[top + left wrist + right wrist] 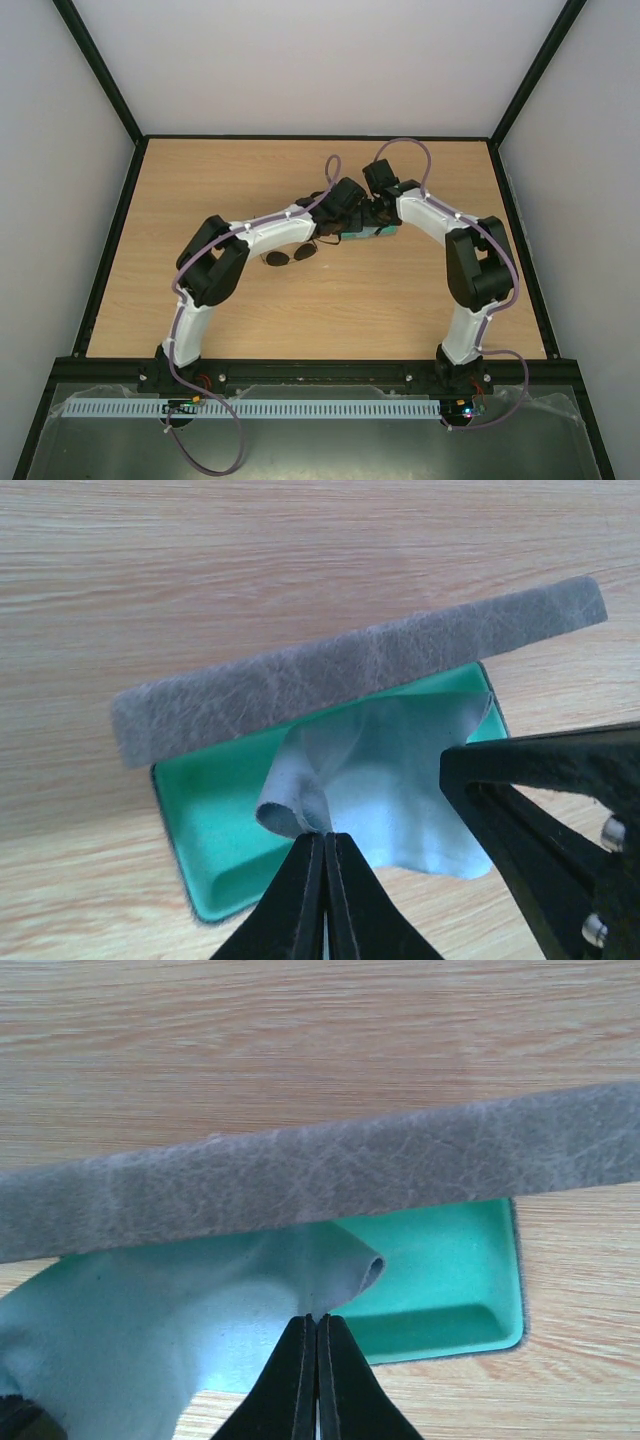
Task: Organize the sunglasses
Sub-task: Place the glasses cleaning cloth in the sunglasses case.
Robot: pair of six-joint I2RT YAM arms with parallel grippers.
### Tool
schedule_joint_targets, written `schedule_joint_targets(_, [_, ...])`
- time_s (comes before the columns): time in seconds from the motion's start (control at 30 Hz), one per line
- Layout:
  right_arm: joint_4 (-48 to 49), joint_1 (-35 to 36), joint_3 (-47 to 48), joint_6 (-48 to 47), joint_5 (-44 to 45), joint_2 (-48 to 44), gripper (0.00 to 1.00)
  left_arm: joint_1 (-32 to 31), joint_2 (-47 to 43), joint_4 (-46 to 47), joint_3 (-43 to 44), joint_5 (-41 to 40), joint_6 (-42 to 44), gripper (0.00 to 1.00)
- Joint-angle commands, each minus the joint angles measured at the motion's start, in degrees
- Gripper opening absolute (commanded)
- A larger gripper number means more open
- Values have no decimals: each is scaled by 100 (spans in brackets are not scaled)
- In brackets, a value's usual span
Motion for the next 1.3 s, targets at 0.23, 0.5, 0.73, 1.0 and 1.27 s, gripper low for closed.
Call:
schedule_joint_targets(0.23, [-314, -199, 379, -226, 171, 345, 1, 82, 349, -72, 309, -123, 56, 2])
schedule_joint_targets(0.5, [-284, -273, 401, -301, 238, 467, 1, 108, 489, -74, 337, -168, 68, 2])
schedule_joint_targets(0.73, [-277, -335, 387, -338, 332, 519, 1, 113, 544, -143, 282, -193, 37, 2])
schedule_joint_targets(1.0, [-268, -354, 390, -338, 372, 615, 1, 108, 598, -73, 173, -236, 19, 2])
schedule_joint_targets(1.27, [-226, -353, 323, -293, 393, 698, 1, 143, 710, -95, 248, -264, 62, 2])
